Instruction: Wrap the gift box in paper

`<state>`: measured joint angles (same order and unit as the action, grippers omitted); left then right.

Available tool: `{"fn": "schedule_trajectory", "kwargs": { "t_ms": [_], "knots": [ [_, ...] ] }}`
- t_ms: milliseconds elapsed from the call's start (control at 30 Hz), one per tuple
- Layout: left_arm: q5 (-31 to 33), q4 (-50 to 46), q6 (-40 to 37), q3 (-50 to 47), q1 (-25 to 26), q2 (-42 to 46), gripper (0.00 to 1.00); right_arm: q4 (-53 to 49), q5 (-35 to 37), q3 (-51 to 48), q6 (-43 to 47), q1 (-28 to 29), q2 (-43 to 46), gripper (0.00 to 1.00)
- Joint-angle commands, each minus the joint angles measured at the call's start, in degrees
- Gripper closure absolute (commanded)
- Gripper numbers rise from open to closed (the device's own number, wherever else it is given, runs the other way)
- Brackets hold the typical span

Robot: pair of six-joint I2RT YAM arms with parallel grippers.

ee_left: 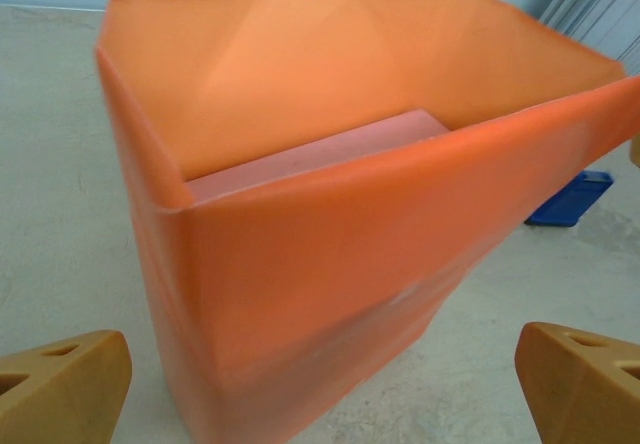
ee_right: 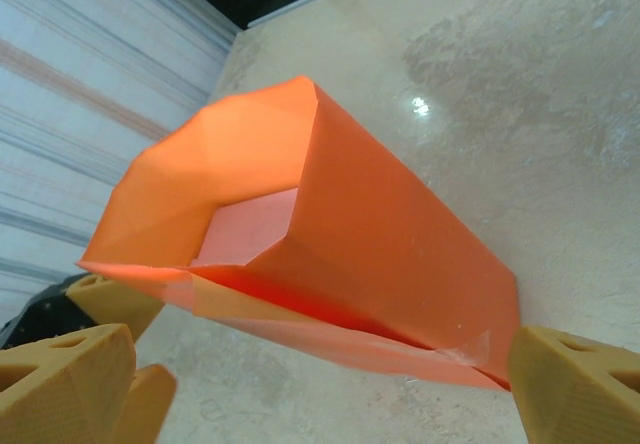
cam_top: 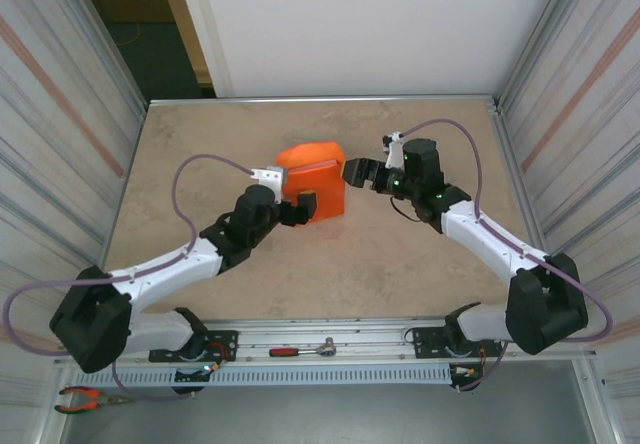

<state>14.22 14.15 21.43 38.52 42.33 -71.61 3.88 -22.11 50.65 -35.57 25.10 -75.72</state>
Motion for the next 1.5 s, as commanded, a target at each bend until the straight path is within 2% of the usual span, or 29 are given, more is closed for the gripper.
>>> {"fn": "schedule_trajectory", "kwargs": {
  "t_ms": [0,233,567,833,933,1167,1300,1467],
  "knots": [
    [1.9,4.9,-3.3,4.3,-1.4,-2.6,0.01,1.3,0.1,-0.6,-0.9,0.9,-1.1,0.07],
    [2.1,6.1,-5.2,8.5,-5.2,-8.3,0.02,1.5,0.4,1.3,0.3,2.1,-4.7,0.07],
    [5.0,4.3,-6.7,9.8,-5.9,-13.0,0.04,3.4,3.3,7.9,3.3,3.6,-12.7,0.07],
    [4.1,3.5,-6.3,8.9,-7.0,-13.5,0.10,5.9,7.4,11.4,5.3,5.3,-20.6,0.08],
    [2.0,3.8,-5.8,8.9,-8.2,-13.7,0.15,6.1,10.8,11.1,6.1,6.4,-22.6,0.12],
    [-2.5,3.9,-7.1,9.5,-9.5,-14.8,0.33,4.8,22.0,9.3,7.9,11.0,-22.5,0.23],
    [-3.8,3.9,-7.5,9.9,-9.6,-15.8,0.49,3.0,26.1,9.5,8.2,12.8,-22.3,0.33],
    [-6.8,3.7,-7.3,10.9,-9.6,-16.8,0.59,0.9,28.3,9.7,8.3,14.6,-21.3,0.50]
  ]
}}
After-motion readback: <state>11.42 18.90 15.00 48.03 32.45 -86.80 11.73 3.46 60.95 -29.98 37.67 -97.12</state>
